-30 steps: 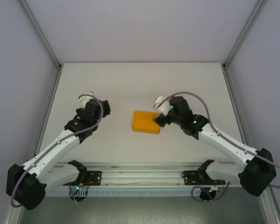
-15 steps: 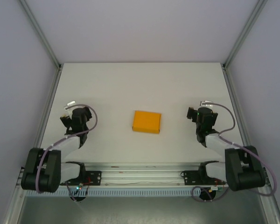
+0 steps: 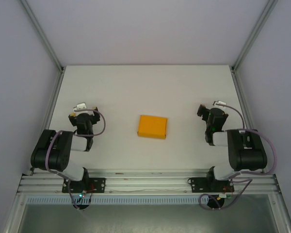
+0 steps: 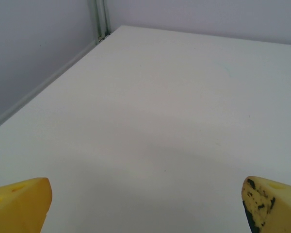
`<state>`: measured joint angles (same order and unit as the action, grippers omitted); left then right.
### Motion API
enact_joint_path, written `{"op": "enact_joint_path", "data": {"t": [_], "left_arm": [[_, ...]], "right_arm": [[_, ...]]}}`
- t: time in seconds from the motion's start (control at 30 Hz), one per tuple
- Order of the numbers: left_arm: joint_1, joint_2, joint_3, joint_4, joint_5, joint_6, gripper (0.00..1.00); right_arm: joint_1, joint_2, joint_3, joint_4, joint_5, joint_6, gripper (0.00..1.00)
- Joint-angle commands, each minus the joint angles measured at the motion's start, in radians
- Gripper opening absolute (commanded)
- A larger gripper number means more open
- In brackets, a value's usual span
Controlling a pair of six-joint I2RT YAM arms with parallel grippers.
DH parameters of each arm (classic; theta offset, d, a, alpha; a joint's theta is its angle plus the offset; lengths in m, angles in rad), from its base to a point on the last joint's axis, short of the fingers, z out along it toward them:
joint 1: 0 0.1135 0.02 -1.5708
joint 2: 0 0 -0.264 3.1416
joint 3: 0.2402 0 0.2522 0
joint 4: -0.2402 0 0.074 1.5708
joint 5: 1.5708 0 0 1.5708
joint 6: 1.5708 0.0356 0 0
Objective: Assemble paper box
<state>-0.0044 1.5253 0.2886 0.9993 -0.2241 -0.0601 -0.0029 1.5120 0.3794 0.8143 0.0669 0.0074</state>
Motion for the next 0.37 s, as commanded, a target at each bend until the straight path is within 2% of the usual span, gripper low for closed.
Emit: {"op": "enact_joint_path", "data": {"t": [0.0, 0.07, 0.13, 0.33], "left_arm": [[0.002, -0.017, 0.031, -0.007, 0.033, 0.013, 1.0], [0.002, -0.004, 0.022, 0.04, 0.029, 0.023, 1.0], [0.003, -0.015, 0.03, 0.002, 0.032, 0.015, 1.0], [0.002, -0.01, 0.027, 0.021, 0.029, 0.019, 1.0]], "right_arm": [[-0.002, -0.014, 0.014, 0.005, -0.012, 0.022, 1.0], [-0.002, -0.012, 0.011, 0.016, -0.012, 0.022, 1.0], [-0.001, -0.014, 0.014, 0.004, -0.012, 0.022, 1.0], [-0.002, -0.013, 0.014, 0.008, -0.012, 0.022, 1.0]]}}
